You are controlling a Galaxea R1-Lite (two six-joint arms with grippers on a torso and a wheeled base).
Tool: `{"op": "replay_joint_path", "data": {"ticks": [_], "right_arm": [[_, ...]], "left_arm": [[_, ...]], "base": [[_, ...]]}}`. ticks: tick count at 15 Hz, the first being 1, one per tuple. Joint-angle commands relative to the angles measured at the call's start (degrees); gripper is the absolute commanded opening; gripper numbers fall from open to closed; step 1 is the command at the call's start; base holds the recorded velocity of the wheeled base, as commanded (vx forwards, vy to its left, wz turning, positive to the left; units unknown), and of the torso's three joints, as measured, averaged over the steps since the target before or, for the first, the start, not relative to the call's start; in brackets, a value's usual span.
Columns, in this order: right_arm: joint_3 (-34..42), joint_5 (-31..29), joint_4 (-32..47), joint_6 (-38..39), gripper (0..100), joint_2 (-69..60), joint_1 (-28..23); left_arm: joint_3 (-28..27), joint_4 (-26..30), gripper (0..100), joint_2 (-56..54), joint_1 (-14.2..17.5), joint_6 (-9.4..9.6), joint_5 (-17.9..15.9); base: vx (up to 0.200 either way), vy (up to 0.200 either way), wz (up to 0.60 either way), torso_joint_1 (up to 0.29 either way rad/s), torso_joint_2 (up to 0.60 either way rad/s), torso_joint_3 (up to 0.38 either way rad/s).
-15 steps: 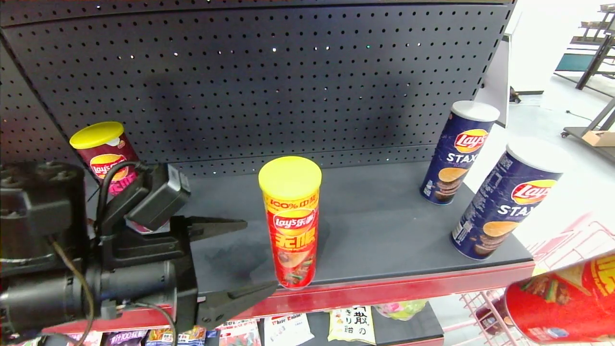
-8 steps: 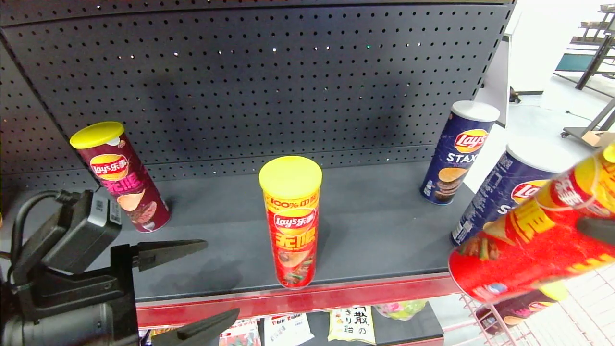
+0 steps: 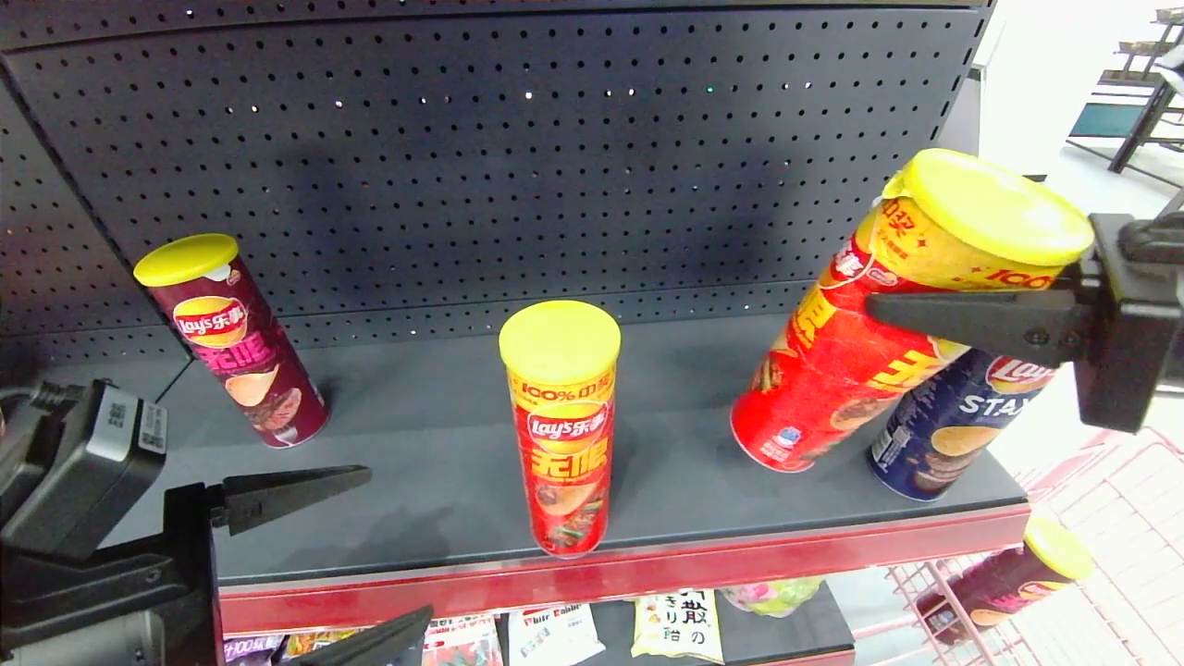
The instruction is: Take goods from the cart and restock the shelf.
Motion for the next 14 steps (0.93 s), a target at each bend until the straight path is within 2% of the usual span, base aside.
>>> {"op": "replay_joint_path", "data": {"ticks": [1, 6, 14], "right_arm": [[-2.7, -0.2, 0.0, 0.1, 0, 4.7, 1.9], [-4.4, -1.0, -9.9, -0.2, 0, 15.6, 2.4], [-14.8, -0.7, -10.5, -0.3, 0, 27.9, 2.4]], "left_arm": [[0.0, -0.1, 100, -0.2, 0.0, 0.01, 0.0], [0.0, -0.1, 100, -0.2, 0.0, 0.1, 0.9], [0.1, -0.1, 100, 0.4, 0.0, 0.1, 1.1]], "base": [[0.0, 0.0, 0.0, 0.0, 0.0, 0.0], [0.0, 0.0, 0.0, 0.0, 0.0, 0.0], [0.0, 0.0, 0.0, 0.0, 0.0, 0.0]]}}
